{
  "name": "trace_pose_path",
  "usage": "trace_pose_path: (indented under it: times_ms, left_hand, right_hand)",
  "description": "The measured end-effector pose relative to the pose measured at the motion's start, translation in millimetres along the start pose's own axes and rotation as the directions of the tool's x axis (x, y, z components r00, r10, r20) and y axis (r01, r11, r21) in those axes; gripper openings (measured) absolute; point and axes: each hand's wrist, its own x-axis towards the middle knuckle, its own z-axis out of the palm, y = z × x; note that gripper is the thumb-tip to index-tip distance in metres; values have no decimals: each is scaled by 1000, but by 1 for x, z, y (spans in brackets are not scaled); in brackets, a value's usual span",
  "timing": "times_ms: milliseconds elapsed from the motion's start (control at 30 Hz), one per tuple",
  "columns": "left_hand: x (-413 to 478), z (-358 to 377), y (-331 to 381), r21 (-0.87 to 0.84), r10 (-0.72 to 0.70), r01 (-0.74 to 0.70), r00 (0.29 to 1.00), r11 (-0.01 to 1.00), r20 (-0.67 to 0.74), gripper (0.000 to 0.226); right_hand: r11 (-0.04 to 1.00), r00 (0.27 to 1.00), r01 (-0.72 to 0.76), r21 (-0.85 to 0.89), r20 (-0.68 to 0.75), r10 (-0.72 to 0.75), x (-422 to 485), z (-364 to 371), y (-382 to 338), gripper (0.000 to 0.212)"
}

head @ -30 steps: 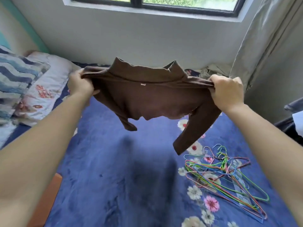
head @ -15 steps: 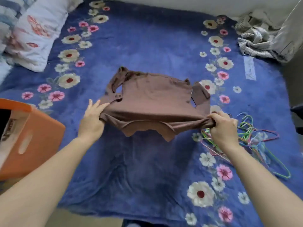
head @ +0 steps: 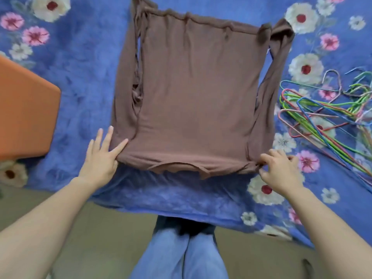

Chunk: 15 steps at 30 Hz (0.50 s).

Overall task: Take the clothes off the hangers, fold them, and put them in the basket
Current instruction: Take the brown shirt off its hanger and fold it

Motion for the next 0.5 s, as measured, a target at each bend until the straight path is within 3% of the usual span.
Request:
trace_pose_path:
  times_ms: [67, 100, 133, 167, 200, 233, 267, 300, 333, 367, 433, 500]
  left_hand:
    - [-14, 15, 25, -177, -297, 298, 954, 938, 34, 64]
    - [-19, 21, 42, -296, -444, 447, 892, 844, 79, 63]
    - [-22, 26, 59, -416, -568, 565, 813, 713, 130, 61]
    - [-21, 31, 77, -538, -662, 643, 724, 545, 193, 55]
    - [-19, 32, 94, -659, -726, 678, 625, 325, 285, 47]
    - [-16, 29, 109, -745, -740, 665, 526, 50, 420, 42]
    - [-14, 27, 123, -773, -694, 591, 458, -229, 556, 38]
    - [-11, 24, 134, -761, -639, 491, 433, -424, 636, 37]
    - [-8, 25, 142, -747, -604, 422, 440, -514, 664, 40]
    - [-5, 24, 150, -747, -592, 390, 456, -539, 665, 47]
    - [0, 22, 158, -774, -625, 432, 459, -464, 631, 59]
    - [3, 21, 162, -791, -719, 510, 402, -339, 567, 55]
  right_hand:
    - [977, 978, -197, 77, 89, 190, -9, 26, -3, 22]
    - [922, 949, -311, 229, 132, 287, -14, 37, -11, 23]
    - [797, 899, -437, 417, 188, 395, -17, 44, -23, 18]
    - [585, 816, -565, 582, 291, 500, -19, 49, -37, 14]
    - [307, 700, -673, 673, 444, 560, -17, 52, -52, 17]
    - [25, 578, -733, 680, 603, 549, -15, 55, -65, 23]
    - [-192, 491, -733, 653, 702, 515, -14, 59, -77, 29]
    - [-331, 446, -684, 651, 731, 516, -13, 64, -88, 32]
    - [-428, 417, -610, 667, 729, 543, -12, 68, -99, 37]
    - [-475, 400, -540, 695, 708, 582, -11, 72, -109, 47]
    - [-493, 368, -478, 727, 676, 639, -10, 74, -126, 71]
    - [-530, 366, -474, 703, 705, 608, -7, 76, -136, 62]
